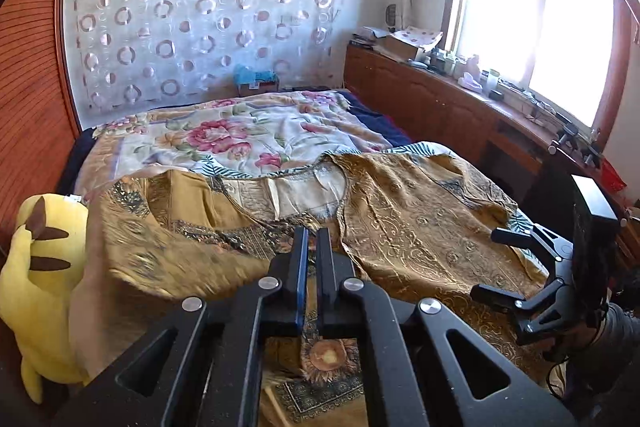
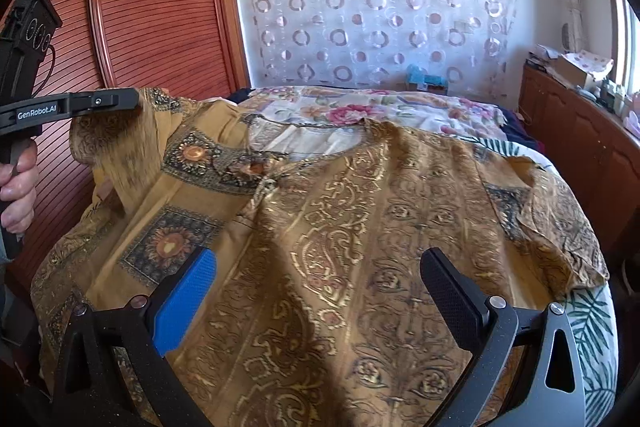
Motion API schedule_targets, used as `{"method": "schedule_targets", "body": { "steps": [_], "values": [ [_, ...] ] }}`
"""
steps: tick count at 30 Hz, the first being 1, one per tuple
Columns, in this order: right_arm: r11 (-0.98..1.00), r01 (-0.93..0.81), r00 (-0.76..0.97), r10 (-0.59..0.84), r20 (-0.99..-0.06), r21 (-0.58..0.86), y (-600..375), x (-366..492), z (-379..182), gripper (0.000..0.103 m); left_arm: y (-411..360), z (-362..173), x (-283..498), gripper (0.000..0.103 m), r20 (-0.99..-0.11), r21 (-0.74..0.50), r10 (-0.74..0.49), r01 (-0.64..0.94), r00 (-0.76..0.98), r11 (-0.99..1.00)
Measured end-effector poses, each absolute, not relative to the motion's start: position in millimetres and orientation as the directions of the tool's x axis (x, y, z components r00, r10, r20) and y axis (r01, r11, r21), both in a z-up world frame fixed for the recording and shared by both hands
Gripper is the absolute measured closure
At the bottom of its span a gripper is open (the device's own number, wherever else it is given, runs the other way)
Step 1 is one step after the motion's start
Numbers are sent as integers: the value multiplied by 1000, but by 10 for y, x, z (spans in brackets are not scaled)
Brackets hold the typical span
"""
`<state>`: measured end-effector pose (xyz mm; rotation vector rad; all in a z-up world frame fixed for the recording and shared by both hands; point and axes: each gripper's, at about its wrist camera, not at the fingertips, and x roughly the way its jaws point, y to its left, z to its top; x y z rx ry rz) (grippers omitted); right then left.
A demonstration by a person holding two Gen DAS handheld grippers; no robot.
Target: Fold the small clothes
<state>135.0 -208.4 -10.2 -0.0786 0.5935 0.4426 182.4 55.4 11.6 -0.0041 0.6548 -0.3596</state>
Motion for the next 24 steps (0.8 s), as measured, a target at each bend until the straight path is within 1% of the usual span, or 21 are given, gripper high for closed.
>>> {"method": "schedule_targets", "body": {
  "steps": [1,3,5,6,7,8,9,11,15,18,21,24],
  "values": [
    [905,-421,738,377,-560,54,-2104,1359,-104,1,587,109,1811,96,-599,-115,-323,321,732,940],
    [907,-418,736,374,-564,55,-2118,1368,-97,1,630,134,1759,68,-594,-102,-302,302,746,948],
    [906,-419,734,373,-567,54,-2102,1370,-89,1,667,178,1712,57,-581,-101,-291,287,760,953],
    [905,-422,733,374,-568,52,-2084,1374,-79,1,718,189,1673,47,-576,-109,-288,277,765,955],
    [902,-428,731,378,-567,50,-2057,1377,-64,1,771,187,1639,39,-574,-114,-277,259,771,959],
    [899,-436,730,383,-566,46,-2038,1374,-44,1,825,177,1616,26,-570,-118,-269,247,777,962],
    [895,-445,728,388,-565,42,-2007,1376,-27,1,896,162,1575,22,-562,-123,-263,235,784,964],
    [881,-472,717,408,-565,37,-1950,1407,18,1,1017,113,1504,21,-563,-128,-247,212,788,969],
    [840,-543,687,451,-570,11,-1765,1506,93,1,1254,-61,1393,21,-582,-133,-187,135,791,982],
    [803,-596,658,488,-573,-1,-1547,1579,152,5,1382,-184,1351,21,-600,-125,-149,91,786,988],
    [760,-650,615,533,-581,9,-1282,1686,195,10,1491,-268,1305,21,-605,-112,-111,54,788,992],
    [710,-704,563,579,-589,25,-992,1741,231,15,1572,-312,1276,21,-604,-128,-106,35,790,991]
  ]
}}
